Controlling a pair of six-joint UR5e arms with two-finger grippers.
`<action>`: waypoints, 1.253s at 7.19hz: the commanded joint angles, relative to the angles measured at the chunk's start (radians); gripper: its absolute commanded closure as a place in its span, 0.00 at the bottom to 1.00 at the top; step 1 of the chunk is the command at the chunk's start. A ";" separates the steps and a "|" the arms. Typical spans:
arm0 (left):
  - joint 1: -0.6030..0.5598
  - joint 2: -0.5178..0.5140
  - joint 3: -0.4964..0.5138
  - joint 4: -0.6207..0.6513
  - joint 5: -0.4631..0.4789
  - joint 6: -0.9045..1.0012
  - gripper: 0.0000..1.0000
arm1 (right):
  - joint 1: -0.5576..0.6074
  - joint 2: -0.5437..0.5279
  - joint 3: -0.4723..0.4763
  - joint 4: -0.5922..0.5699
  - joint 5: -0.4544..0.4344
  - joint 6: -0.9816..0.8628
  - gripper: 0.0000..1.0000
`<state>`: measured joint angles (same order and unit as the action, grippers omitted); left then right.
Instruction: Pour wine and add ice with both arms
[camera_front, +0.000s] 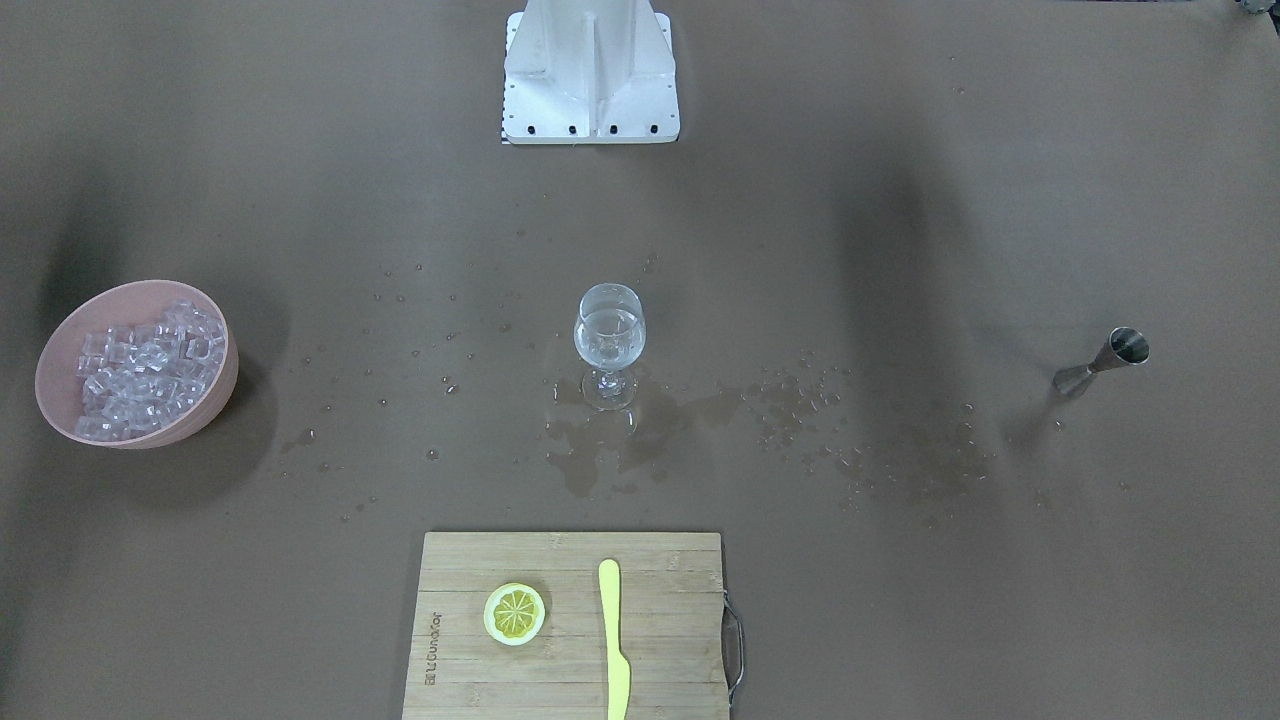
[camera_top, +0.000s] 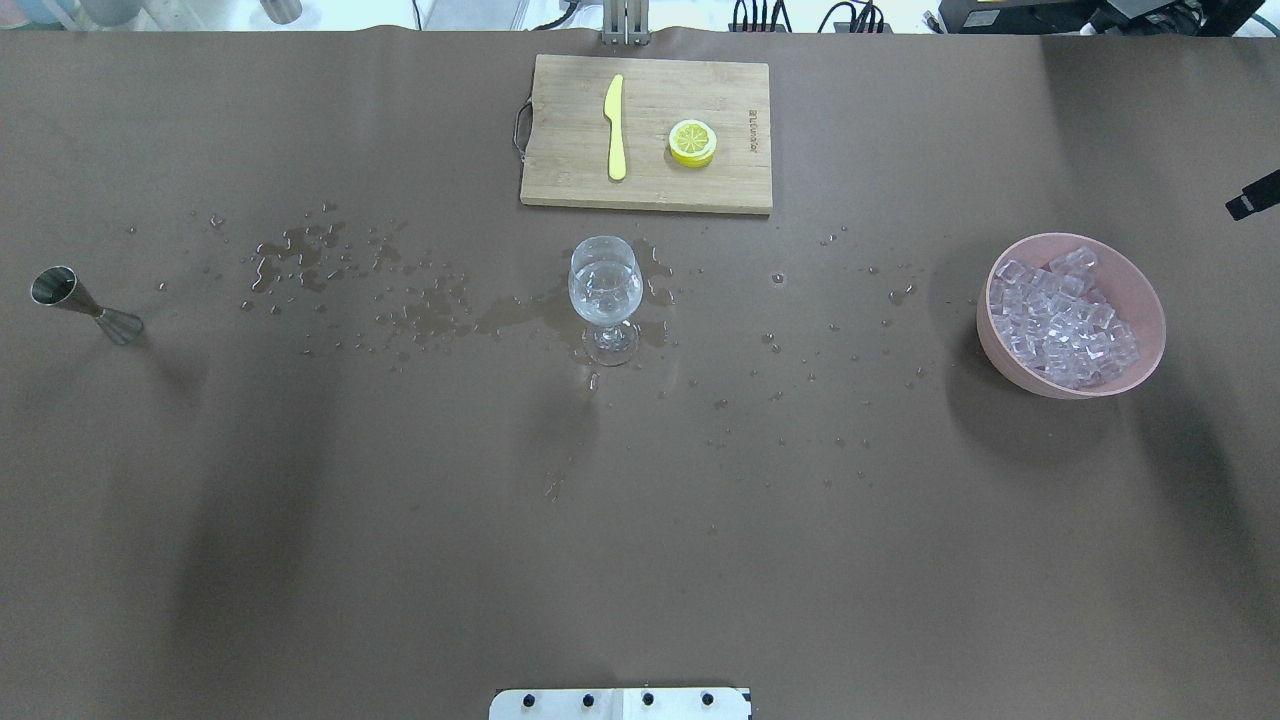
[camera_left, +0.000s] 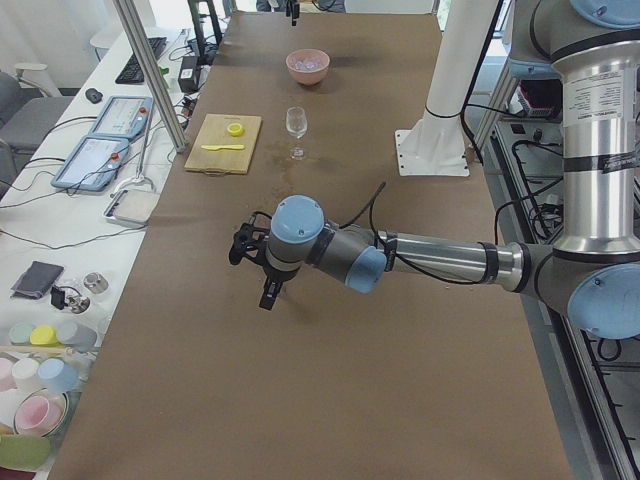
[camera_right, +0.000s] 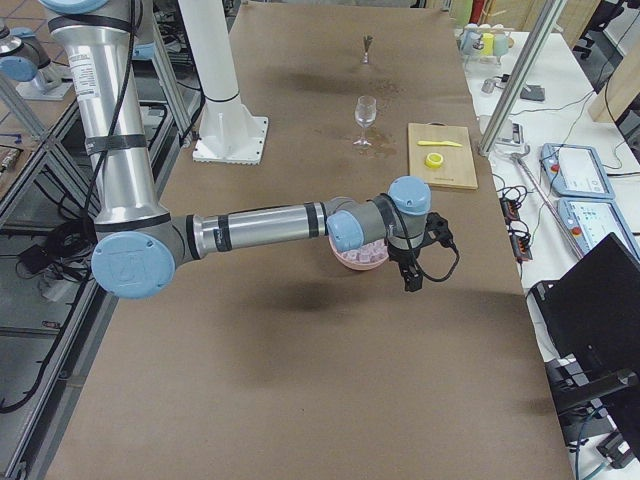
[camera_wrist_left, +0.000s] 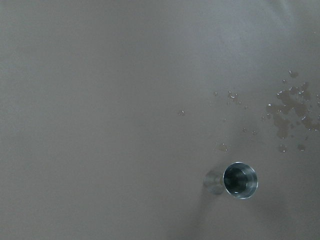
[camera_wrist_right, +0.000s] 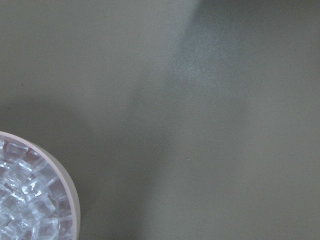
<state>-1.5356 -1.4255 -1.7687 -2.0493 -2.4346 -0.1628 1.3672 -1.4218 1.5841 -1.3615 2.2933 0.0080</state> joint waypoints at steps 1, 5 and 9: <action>0.002 0.002 0.058 -0.249 0.006 -0.038 0.02 | -0.008 0.006 -0.004 0.001 0.000 0.001 0.00; 0.002 0.067 0.144 -0.754 -0.032 -0.499 0.03 | -0.008 -0.003 0.005 0.001 0.011 0.001 0.00; 0.008 0.060 0.227 -0.946 0.156 -0.628 0.02 | -0.010 -0.003 0.043 0.016 0.077 0.240 0.00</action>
<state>-1.5306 -1.3652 -1.5661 -2.9198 -2.3165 -0.7132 1.3583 -1.4263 1.5968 -1.3488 2.3469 0.1494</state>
